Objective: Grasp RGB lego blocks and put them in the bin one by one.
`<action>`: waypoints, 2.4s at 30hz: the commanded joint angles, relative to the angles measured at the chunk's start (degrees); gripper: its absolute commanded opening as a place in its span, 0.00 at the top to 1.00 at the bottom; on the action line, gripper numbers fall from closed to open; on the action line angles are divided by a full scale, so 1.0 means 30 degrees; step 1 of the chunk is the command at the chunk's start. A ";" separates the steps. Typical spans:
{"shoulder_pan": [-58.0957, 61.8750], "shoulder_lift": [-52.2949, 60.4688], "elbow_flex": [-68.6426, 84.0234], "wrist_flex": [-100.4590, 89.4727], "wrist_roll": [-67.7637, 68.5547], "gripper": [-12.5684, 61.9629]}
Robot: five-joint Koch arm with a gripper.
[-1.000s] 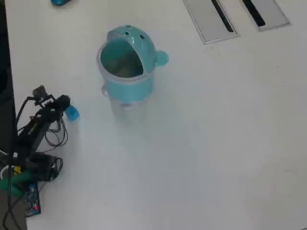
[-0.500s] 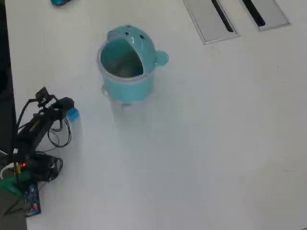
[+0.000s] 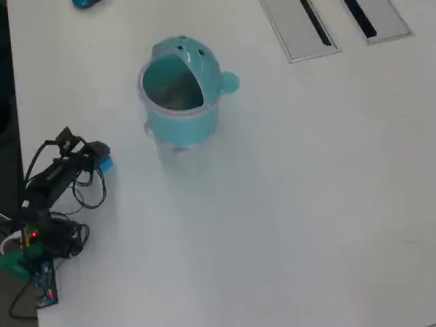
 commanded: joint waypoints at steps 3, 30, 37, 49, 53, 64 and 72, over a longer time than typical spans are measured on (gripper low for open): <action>0.0176 -0.0586 -0.1787 0.0293 0.0059 0.44; 0.0146 0.3545 -1.1836 1.1309 0.4570 0.74; -0.0527 0.3750 -1.5967 0.9668 1.2363 0.74; 0.2139 0.0059 -2.0127 -0.0732 2.1094 0.74; 0.4131 -0.2432 -2.2324 -0.2197 2.1182 0.74; 0.7119 -0.6709 -2.4463 -0.4775 2.1504 0.74; 0.8672 -0.8262 -2.5049 -0.6797 2.1533 0.65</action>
